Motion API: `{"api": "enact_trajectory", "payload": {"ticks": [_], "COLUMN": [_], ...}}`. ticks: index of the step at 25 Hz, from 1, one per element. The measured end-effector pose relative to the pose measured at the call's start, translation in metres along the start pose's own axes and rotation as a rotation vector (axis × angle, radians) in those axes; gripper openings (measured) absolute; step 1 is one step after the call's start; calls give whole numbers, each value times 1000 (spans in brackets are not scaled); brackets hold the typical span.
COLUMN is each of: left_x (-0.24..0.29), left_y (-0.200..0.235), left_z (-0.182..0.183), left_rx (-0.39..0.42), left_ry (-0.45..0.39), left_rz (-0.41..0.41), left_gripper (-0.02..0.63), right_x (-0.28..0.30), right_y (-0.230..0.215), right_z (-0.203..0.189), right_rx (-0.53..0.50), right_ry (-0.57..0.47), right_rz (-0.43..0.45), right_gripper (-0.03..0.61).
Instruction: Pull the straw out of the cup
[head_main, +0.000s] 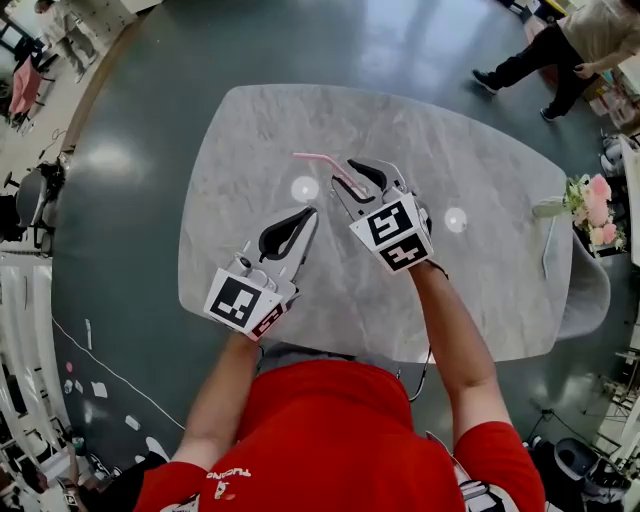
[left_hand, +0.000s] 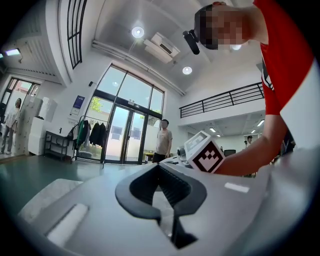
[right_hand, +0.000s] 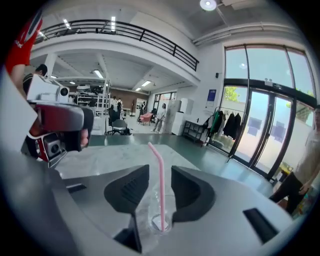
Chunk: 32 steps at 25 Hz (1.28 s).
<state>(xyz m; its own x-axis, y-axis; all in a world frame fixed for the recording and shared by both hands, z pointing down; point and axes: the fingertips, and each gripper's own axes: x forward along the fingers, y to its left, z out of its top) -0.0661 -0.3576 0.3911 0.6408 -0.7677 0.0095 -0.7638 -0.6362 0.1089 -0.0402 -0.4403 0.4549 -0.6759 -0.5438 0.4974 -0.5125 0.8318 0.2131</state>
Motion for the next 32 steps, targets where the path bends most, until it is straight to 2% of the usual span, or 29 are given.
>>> {"api": "enact_trajectory", "payload": {"ticks": [6, 12, 16, 19, 25, 29, 32], "left_x": [5, 3, -2, -4, -4, -6, -7], "left_y": [1, 4, 10, 10, 6, 5, 4], "left_z": [-4, -5, -6, -8, -9, -5, -1], "left_rx": [-7, -12, -16, -19, -15, -10, -7], "left_ry": [6, 8, 10, 11, 12, 13, 7], "left_rz": [-2, 7, 15, 16, 6, 0, -7], "left_gripper": [5, 5, 5, 5, 5, 5, 5], "right_x": [26, 42, 46, 47, 41, 26, 7], "right_y": [-4, -3, -1, -1, -4, -11, -18], "right_z": [-22, -33, -32, -33, -30, -14, 1], "right_rx": [-53, -79, -96, -91, -81, -47, 20], "right_ry": [105, 157, 163, 161, 136, 76, 8], "right_rz": [22, 43, 23, 18, 1, -28, -56], "right_gripper": [127, 124, 49, 23, 20, 20, 20]}}
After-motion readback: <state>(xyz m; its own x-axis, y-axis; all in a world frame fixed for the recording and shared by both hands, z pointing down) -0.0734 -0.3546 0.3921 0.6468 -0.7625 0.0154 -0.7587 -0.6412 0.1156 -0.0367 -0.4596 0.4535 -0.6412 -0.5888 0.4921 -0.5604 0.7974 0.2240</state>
